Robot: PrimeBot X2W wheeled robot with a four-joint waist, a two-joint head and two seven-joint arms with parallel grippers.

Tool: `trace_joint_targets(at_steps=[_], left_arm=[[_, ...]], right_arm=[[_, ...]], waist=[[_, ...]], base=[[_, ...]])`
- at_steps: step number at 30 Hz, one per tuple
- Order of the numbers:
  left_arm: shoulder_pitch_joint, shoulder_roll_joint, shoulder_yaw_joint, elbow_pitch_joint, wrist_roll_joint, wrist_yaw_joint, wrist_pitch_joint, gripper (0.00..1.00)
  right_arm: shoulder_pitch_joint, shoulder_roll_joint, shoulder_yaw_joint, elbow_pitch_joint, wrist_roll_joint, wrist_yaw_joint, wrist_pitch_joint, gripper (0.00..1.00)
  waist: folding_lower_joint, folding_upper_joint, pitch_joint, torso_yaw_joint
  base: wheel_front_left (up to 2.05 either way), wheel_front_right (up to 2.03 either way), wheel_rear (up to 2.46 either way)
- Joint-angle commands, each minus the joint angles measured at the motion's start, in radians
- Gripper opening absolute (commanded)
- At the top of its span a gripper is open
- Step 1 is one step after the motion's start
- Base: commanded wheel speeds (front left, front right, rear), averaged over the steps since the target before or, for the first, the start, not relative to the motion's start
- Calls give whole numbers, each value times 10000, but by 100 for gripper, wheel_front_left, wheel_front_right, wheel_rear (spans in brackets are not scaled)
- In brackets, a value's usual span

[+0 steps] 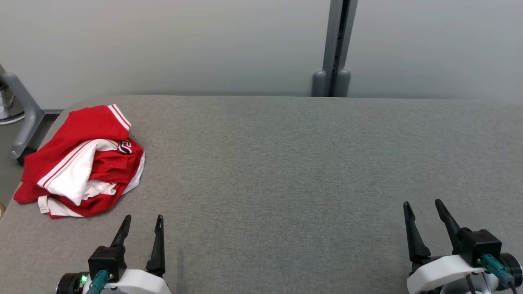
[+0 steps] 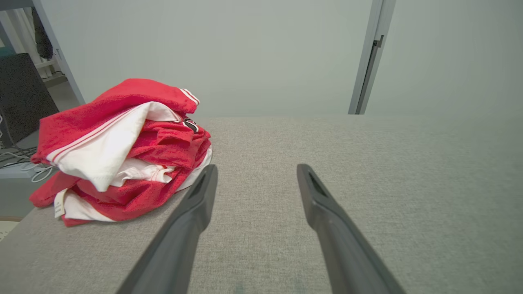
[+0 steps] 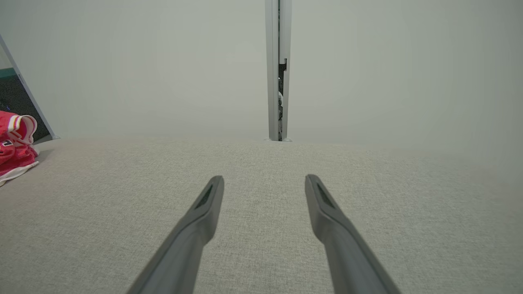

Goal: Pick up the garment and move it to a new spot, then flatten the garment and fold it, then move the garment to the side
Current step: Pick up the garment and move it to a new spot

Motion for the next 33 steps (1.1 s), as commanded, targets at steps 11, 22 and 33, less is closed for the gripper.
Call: trace_joint_targets(at_steps=[11,22,33], left_arm=[[57,48,499,13,-326,-50,-3,100],[167,44,704,181,-339,-112,-3,100],[65,47,676,319,-634,-115,-3,100]], right_arm=[[-84,-72,370,88,173,10,-53,100],[-235,-75,805,287,261,9,-53,100],[-549,-75,1144,397,197,9,-53,100]], waist=[[0,0,183,2252],[0,0,375,4098],[0,0,676,4372]], base=[[0,0,0],[0,0,0],[0,0,0]])
